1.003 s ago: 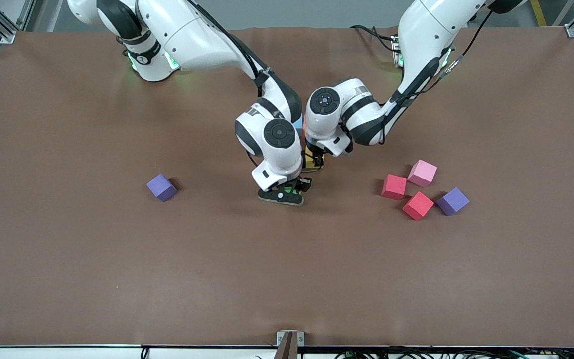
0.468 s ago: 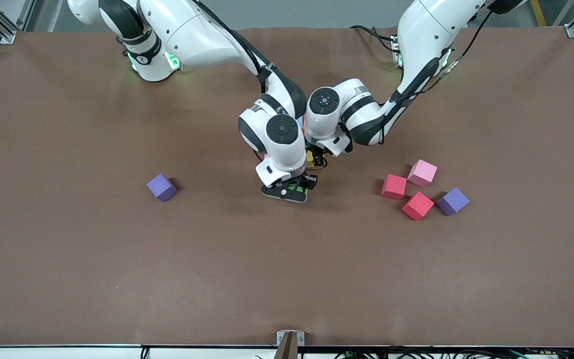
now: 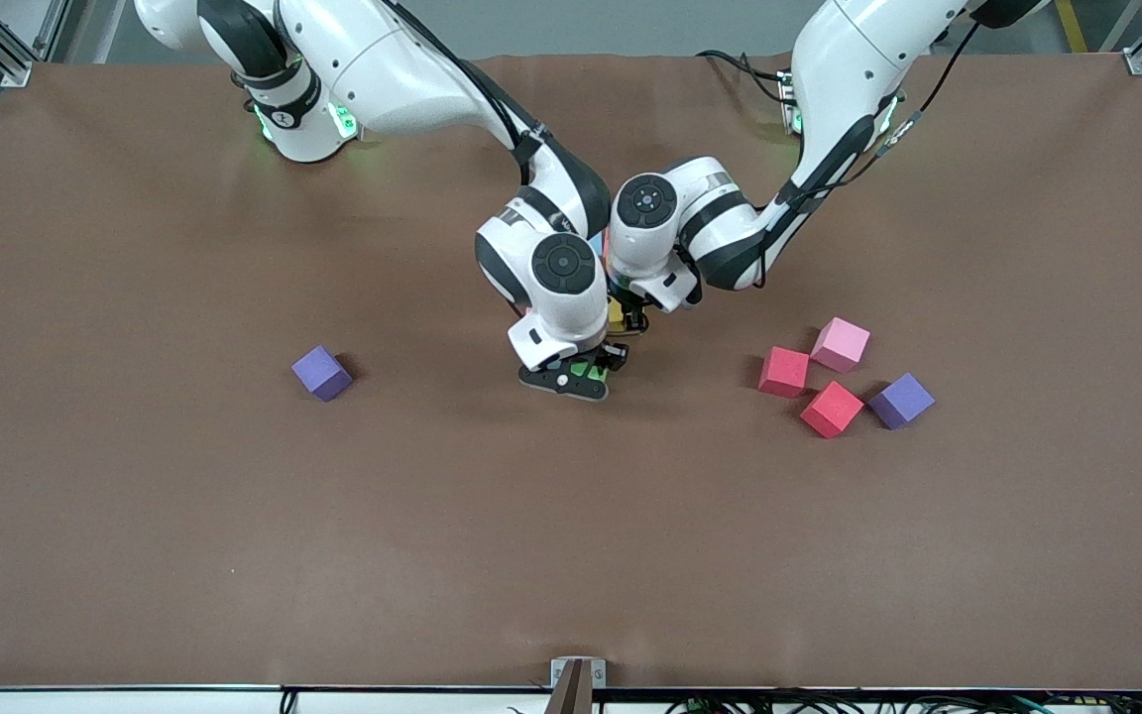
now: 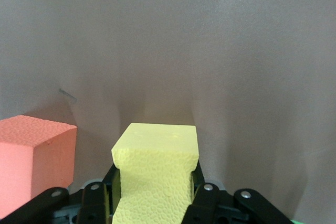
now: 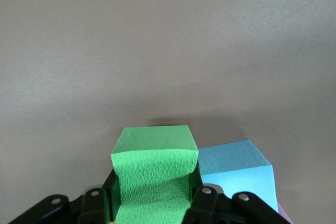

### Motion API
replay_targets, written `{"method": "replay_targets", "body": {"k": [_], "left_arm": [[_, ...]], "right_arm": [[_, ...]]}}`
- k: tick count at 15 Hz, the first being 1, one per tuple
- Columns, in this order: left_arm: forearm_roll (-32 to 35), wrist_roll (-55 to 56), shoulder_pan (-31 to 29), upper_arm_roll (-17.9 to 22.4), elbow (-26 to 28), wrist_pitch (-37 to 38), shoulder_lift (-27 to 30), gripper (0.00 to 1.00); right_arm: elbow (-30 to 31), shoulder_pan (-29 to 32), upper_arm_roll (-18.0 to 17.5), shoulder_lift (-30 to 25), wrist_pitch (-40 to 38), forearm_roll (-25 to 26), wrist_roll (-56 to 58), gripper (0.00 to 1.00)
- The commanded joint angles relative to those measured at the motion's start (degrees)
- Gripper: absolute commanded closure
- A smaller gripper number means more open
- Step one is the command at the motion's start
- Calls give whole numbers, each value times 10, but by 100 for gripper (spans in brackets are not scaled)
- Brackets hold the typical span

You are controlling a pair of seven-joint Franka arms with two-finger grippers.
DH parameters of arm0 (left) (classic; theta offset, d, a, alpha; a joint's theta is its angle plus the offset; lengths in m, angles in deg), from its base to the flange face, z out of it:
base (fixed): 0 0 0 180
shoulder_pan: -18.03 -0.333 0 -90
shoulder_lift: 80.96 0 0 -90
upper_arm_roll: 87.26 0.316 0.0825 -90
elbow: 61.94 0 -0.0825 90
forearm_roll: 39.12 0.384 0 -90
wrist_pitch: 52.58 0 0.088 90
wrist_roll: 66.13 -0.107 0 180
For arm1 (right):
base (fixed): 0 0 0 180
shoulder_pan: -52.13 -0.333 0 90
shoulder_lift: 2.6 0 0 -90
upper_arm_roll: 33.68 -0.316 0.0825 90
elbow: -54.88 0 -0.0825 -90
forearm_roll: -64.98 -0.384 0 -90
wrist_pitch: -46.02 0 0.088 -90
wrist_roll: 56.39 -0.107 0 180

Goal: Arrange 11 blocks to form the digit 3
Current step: 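Hold the green and yellow blocks at the column with both grippers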

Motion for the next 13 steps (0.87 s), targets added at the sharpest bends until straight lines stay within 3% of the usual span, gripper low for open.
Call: {"method": "replay_targets", "body": {"k": [1, 13], "left_arm": [[0, 6, 18, 4, -36, -1, -33, 70], [0, 6, 22, 4, -49, -2, -40, 70]], "right_arm": [[-13, -27, 2, 8, -5, -10, -13, 100], [-11, -36, 2, 6, -38, -8, -12, 100]]}}
